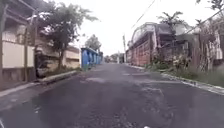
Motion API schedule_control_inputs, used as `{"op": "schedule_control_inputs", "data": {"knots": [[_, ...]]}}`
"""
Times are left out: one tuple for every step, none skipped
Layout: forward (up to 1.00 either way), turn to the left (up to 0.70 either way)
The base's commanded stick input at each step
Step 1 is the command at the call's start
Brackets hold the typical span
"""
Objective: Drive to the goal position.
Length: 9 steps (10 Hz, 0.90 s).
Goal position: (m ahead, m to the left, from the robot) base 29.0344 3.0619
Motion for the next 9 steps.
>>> {"op": "schedule_control_inputs", "data": {"knots": [[0.85,0.00],[0.85,0.00],[0.85,0.00],[0.85,0.00],[0.85,0.00],[0.85,0.00],[0.85,0.00],[0.85,0.00],[0.85,0.00]]}}
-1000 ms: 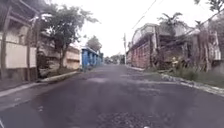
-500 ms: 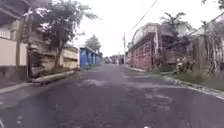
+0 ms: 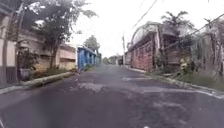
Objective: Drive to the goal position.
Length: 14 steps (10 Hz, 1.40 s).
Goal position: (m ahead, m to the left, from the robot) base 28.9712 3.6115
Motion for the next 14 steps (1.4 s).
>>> {"op": "schedule_control_inputs", "data": {"knots": [[0.85,0.00],[0.85,0.00],[0.85,0.00],[0.85,0.00],[0.85,0.00],[0.85,0.00],[0.85,0.00],[0.85,0.00],[0.85,0.00],[0.85,0.00],[0.85,0.00],[0.85,0.00],[0.85,0.00],[0.85,0.00]]}}
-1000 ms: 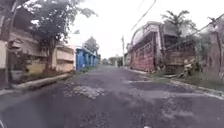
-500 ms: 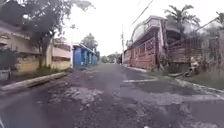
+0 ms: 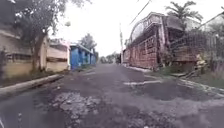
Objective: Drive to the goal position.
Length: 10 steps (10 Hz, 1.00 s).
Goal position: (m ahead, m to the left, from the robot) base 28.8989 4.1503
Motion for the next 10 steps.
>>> {"op": "schedule_control_inputs", "data": {"knots": [[0.85,0.00],[0.85,0.00],[0.85,0.00],[0.85,0.28],[0.85,0.03],[0.85,0.00],[0.85,0.00],[0.85,0.00],[0.85,0.00],[0.85,0.00]]}}
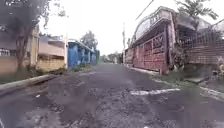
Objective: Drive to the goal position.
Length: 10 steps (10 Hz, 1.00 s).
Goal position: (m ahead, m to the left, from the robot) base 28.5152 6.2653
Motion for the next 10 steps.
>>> {"op": "schedule_control_inputs", "data": {"knots": [[0.85,0.00],[0.85,0.00],[0.85,0.00],[0.85,0.00],[0.85,0.00],[0.85,0.00],[0.85,0.00],[0.85,0.00],[0.85,0.00],[0.85,0.00]]}}
